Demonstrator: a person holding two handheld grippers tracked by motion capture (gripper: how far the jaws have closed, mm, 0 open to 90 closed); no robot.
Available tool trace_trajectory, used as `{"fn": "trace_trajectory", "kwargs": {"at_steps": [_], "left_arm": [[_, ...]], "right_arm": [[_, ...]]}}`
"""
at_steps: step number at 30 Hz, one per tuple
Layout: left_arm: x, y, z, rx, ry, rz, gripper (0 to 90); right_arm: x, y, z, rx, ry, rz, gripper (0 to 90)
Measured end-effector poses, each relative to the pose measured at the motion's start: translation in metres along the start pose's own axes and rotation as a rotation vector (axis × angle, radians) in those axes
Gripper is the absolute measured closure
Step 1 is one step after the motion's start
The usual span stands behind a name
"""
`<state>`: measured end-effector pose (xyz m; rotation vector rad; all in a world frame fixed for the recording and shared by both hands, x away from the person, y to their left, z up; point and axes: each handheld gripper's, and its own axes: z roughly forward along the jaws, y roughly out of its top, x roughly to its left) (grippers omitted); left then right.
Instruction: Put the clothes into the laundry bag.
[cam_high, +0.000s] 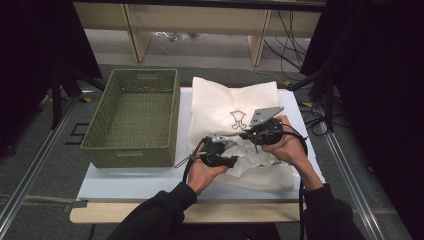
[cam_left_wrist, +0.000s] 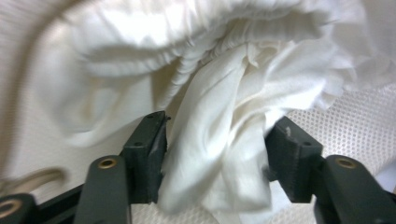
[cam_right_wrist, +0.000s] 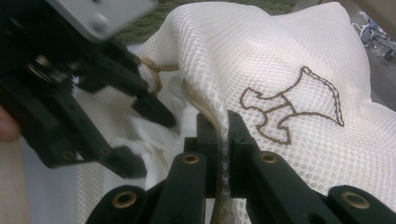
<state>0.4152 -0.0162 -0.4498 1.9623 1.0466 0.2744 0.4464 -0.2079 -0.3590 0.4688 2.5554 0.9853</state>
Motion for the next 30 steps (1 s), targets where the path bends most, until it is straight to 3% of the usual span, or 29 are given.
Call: {"fn": "trace_trajectory", "kwargs": {"at_steps": [4, 7, 8, 10, 13, 15, 18, 22, 24, 27, 28, 30], "left_arm": [[-0.002, 0.000, -0.007, -0.011, -0.016, 0.017, 39.0], [-0.003, 0.005, -0.008, -0.034, -0.005, 0.022, 41.8], [0.001, 0.008, -0.006, -0.035, 0.000, 0.040, 45.7], [0.006, 0.009, 0.001, -0.036, -0.004, 0.003, 49.5], [0.011, 0.009, 0.013, -0.027, -0.017, 0.013, 63.5], [0.012, 0.009, 0.018, -0.029, -0.039, -0.003, 71.1], [0.012, 0.011, 0.023, -0.032, -0.046, -0.001, 78.0], [0.009, 0.015, 0.030, -0.076, -0.010, -0.046, 83.1], [0.011, 0.019, 0.030, -0.061, 0.005, -0.018, 84.1], [0.011, 0.022, 0.035, -0.103, 0.020, -0.083, 84.5], [0.015, 0.023, 0.032, -0.062, 0.018, -0.027, 84.6], [0.015, 0.024, 0.035, -0.082, 0.041, -0.036, 84.6]], "right_arm": [[-0.002, 0.000, 0.000, -0.006, -0.001, -0.004, 87.4], [-0.001, -0.001, 0.000, -0.011, -0.004, 0.001, 87.4], [0.000, 0.000, 0.000, -0.003, -0.005, 0.001, 87.4], [0.000, 0.000, 0.000, -0.003, -0.004, 0.000, 87.4], [0.000, 0.000, 0.000, -0.001, 0.004, 0.000, 87.4], [0.001, 0.000, 0.000, -0.007, -0.002, -0.001, 87.4], [0.002, 0.000, 0.000, 0.000, -0.006, 0.003, 87.4], [0.001, -0.001, 0.001, -0.003, -0.009, 0.006, 87.4], [0.001, -0.001, 0.000, 0.003, 0.002, 0.000, 87.4], [0.002, -0.002, 0.000, -0.006, 0.006, 0.022, 87.4], [0.002, -0.002, 0.000, 0.001, 0.016, 0.034, 87.4], [0.002, -0.004, 0.001, -0.008, 0.018, 0.032, 87.4]]}}
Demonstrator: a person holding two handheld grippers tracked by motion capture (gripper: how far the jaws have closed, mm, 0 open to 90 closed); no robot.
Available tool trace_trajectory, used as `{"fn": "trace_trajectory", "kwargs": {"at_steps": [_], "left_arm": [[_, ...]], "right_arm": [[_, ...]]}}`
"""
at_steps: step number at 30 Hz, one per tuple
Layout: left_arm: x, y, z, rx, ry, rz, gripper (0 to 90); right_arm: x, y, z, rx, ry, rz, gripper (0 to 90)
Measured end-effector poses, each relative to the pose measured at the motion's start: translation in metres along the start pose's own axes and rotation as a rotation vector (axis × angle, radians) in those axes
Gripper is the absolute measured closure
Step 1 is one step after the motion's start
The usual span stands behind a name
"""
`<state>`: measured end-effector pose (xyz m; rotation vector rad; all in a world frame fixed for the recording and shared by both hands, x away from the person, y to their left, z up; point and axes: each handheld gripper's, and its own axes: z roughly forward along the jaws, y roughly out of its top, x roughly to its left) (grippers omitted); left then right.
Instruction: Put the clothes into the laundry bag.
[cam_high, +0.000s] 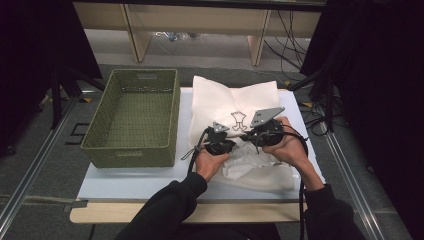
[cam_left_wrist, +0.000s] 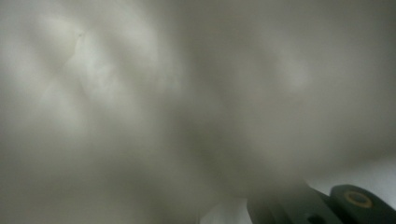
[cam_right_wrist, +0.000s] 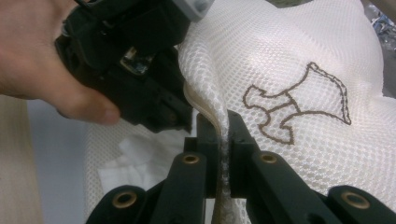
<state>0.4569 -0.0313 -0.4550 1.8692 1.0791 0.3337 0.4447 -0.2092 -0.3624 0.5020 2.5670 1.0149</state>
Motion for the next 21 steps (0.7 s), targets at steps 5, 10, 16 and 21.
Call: {"fn": "trace_trajectory", "kwargs": {"at_steps": [5, 10, 16, 21], "left_arm": [[-0.001, 0.001, 0.008, -0.043, 0.014, -0.052, 83.6], [0.002, 0.000, -0.004, 0.001, -0.052, -0.055, 72.3], [0.000, -0.004, -0.027, 0.085, -0.143, -0.017, 46.6], [-0.011, -0.020, -0.029, 0.156, -0.173, 0.025, 27.9]], "right_arm": [[-0.001, -0.003, 0.002, 0.018, 0.004, -0.009, 87.4], [-0.003, -0.004, 0.002, 0.015, 0.002, -0.001, 87.4], [-0.003, -0.004, 0.000, 0.012, -0.003, 0.011, 87.4], [-0.004, -0.003, 0.000, 0.017, 0.005, 0.000, 87.4]]}}
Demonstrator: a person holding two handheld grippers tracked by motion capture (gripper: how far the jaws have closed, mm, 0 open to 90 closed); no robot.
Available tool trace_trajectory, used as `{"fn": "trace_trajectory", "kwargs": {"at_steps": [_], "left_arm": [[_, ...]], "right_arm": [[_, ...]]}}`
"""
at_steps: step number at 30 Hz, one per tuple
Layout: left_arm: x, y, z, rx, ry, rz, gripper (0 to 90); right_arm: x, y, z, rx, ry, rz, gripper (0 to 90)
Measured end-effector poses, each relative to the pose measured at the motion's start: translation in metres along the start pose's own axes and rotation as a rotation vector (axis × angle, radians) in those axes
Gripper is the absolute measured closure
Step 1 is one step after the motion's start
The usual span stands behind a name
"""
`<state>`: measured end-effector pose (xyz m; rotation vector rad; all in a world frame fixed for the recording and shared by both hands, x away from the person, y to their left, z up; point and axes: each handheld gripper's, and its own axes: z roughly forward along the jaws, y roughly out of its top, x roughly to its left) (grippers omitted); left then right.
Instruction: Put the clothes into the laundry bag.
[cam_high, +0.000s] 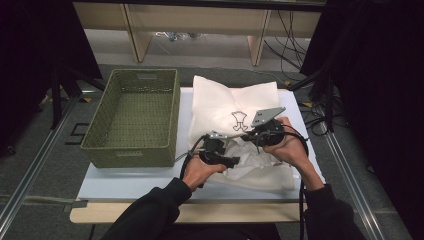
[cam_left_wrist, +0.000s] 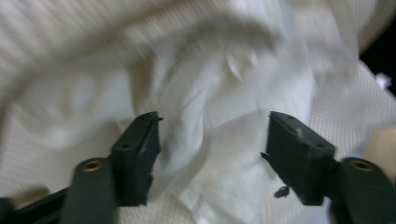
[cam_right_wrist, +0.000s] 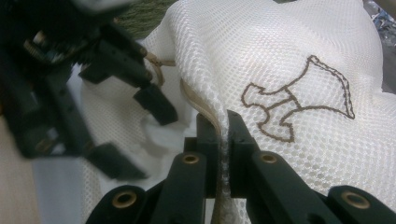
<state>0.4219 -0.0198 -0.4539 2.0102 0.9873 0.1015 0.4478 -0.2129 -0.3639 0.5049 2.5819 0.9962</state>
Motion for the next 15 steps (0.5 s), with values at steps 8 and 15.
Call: {"fn": "trace_trajectory", "kwargs": {"at_steps": [8, 15], "left_arm": [[0.002, -0.005, 0.033, 0.040, 0.089, 0.014, 31.6], [0.007, 0.007, 0.046, -0.027, 0.113, 0.032, 75.9]], "right_arm": [[0.001, 0.000, 0.000, -0.001, 0.000, -0.001, 87.3], [0.001, 0.001, 0.000, -0.003, -0.008, -0.014, 87.4]]}}
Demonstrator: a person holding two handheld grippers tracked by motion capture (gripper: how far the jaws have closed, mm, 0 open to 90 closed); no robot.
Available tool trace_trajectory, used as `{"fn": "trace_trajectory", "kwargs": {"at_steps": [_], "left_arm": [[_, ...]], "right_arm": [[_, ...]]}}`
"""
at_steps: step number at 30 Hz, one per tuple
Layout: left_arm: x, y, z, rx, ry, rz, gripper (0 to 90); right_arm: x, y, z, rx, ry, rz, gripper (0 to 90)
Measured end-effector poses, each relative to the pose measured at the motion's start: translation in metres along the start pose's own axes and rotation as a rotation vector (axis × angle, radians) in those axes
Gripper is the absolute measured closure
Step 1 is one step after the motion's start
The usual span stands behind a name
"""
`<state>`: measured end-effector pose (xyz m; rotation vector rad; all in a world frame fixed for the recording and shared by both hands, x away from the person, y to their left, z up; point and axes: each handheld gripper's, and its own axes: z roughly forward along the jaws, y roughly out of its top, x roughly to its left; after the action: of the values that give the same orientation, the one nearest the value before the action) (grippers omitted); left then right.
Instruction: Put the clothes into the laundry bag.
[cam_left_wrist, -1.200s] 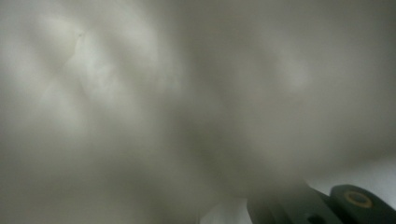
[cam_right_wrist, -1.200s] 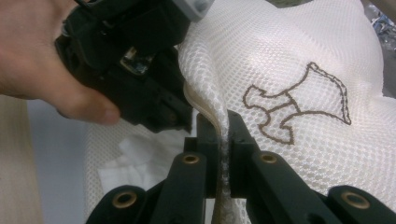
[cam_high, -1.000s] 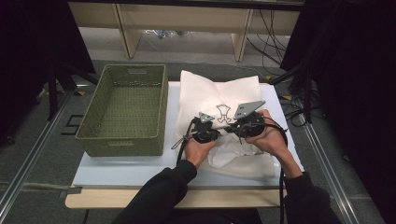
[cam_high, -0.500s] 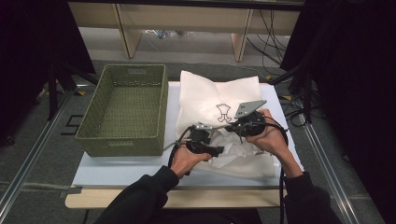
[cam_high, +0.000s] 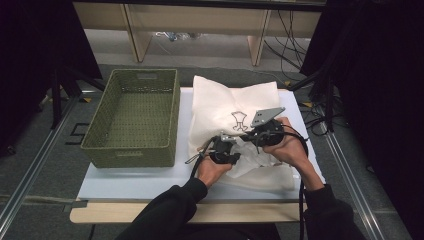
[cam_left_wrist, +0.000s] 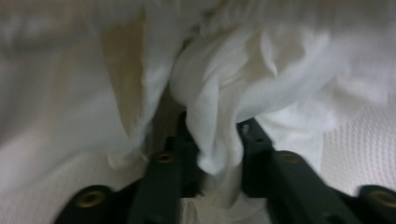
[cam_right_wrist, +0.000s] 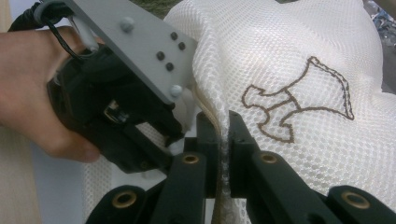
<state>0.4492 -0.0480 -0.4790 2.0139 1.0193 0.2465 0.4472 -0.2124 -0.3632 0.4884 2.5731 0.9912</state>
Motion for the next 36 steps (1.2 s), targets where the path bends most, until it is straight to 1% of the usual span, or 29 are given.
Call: {"fn": "trace_trajectory", "kwargs": {"at_steps": [1, 2, 3, 4, 5, 6, 7, 8, 9, 10, 11, 12, 13, 14, 15, 16, 17, 18, 19, 20, 22, 26, 27, 28, 29, 31, 32, 33, 36], "left_arm": [[0.000, 0.002, 0.001, -0.003, 0.010, 0.002, 76.8], [0.000, 0.004, 0.002, -0.015, 0.026, -0.009, 77.4], [0.003, 0.007, 0.001, 0.016, 0.040, 0.026, 77.7], [0.001, 0.008, 0.004, -0.003, 0.041, 0.000, 77.8], [0.000, 0.009, 0.003, -0.008, 0.072, -0.016, 77.8], [-0.001, 0.010, 0.004, -0.003, 0.087, -0.037, 77.8], [0.001, 0.011, 0.005, -0.001, 0.082, 0.006, 77.7], [0.001, 0.010, 0.005, -0.001, 0.082, 0.007, 77.5], [-0.001, 0.009, 0.006, -0.005, 0.084, -0.022, 77.2], [0.000, 0.008, 0.006, -0.016, 0.070, -0.005, 76.4], [0.000, 0.007, 0.003, -0.006, 0.052, -0.001, 75.0], [0.003, 0.006, 0.001, -0.016, 0.049, 0.030, 73.3], [-0.002, 0.002, -0.002, -0.029, 0.017, -0.033, 72.2], [-0.003, 0.000, -0.006, -0.025, -0.028, -0.041, 70.7], [-0.004, -0.004, -0.012, -0.026, -0.006, -0.028, 68.5], [-0.004, -0.007, -0.018, -0.015, -0.020, -0.008, 66.0], [-0.004, -0.007, -0.018, -0.015, -0.020, -0.008, 64.8], [-0.006, -0.012, -0.028, -0.020, -0.031, -0.008, 63.1], [-0.008, -0.013, -0.033, -0.026, -0.038, -0.003, 62.0], [-0.009, -0.013, -0.036, -0.033, -0.035, 0.007, 60.7], [-0.010, -0.012, -0.043, -0.036, -0.029, 0.019, 56.4], [-0.008, -0.012, -0.056, -0.037, -0.026, 0.013, 48.3], [-0.008, -0.012, -0.056, -0.037, -0.026, 0.013, 46.5], [-0.007, -0.014, -0.065, -0.042, -0.011, 0.030, 44.6], [-0.006, -0.016, -0.071, -0.038, -0.006, 0.048, 43.9], [-0.003, -0.021, -0.083, -0.040, 0.008, 0.047, 41.7], [-0.001, -0.024, -0.090, -0.039, 0.023, 0.053, 41.0], [0.000, -0.026, -0.094, -0.033, 0.027, 0.060, 40.7], [0.009, -0.035, -0.112, -0.007, 0.078, 0.106, 39.8]], "right_arm": [[0.000, 0.000, 0.000, 0.001, 0.005, 0.008, 87.3], [0.000, 0.000, -0.001, 0.000, 0.005, 0.004, 87.4], [0.001, 0.000, -0.001, 0.000, 0.010, 0.009, 87.3], [0.001, 0.000, 0.000, -0.006, -0.004, 0.006, 87.4], [0.001, 0.000, 0.000, -0.005, -0.003, -0.004, 87.3], [0.001, 0.000, 0.000, -0.003, -0.003, -0.003, 87.4], [0.001, 0.000, 0.000, -0.001, -0.004, 0.003, 87.4], [0.001, 0.000, 0.000, 0.001, -0.007, 0.006, 87.4], [0.001, -0.001, 0.000, 0.003, -0.009, 0.016, 87.4], [0.001, -0.002, 0.000, 0.006, -0.008, 0.021, 87.4], [0.001, -0.002, 0.001, 0.010, -0.004, 0.019, 87.4], [0.001, -0.003, 0.001, 0.006, 0.007, 0.023, 87.4], [0.003, -0.003, 0.002, 0.007, 0.000, 0.039, 87.4], [0.002, -0.003, 0.003, 0.009, 0.006, 0.030, 87.4], [0.003, -0.003, 0.003, 0.009, 0.008, 0.030, 87.4], [0.002, -0.003, 0.003, 0.011, 0.007, 0.024, 87.4], [0.002, -0.003, 0.003, 0.011, 0.004, 0.023, 87.4], [0.001, -0.002, 0.003, 0.019, 0.007, 0.018, 87.4], [0.002, -0.003, 0.003, 0.015, 0.006, 0.021, 87.4], [0.001, -0.003, 0.005, 0.016, -0.001, 0.006, 87.3], [0.003, -0.003, 0.006, 0.023, 0.010, 0.020, 87.4], [0.003, -0.003, 0.005, 0.022, 0.012, 0.027, 87.3], [0.003, -0.003, 0.005, 0.022, 0.012, 0.027, 87.3], [0.002, -0.003, 0.005, 0.026, 0.005, 0.024, 87.3], [0.003, -0.003, 0.005, 0.026, 0.007, 0.025, 87.3], [0.003, -0.003, 0.005, 0.028, 0.014, 0.023, 87.2], [0.003, -0.003, 0.005, 0.031, 0.014, 0.020, 87.2], [0.004, -0.003, 0.006, 0.036, 0.024, 0.029, 87.2], [0.004, -0.003, 0.008, 0.043, 0.033, 0.001, 87.2]]}}
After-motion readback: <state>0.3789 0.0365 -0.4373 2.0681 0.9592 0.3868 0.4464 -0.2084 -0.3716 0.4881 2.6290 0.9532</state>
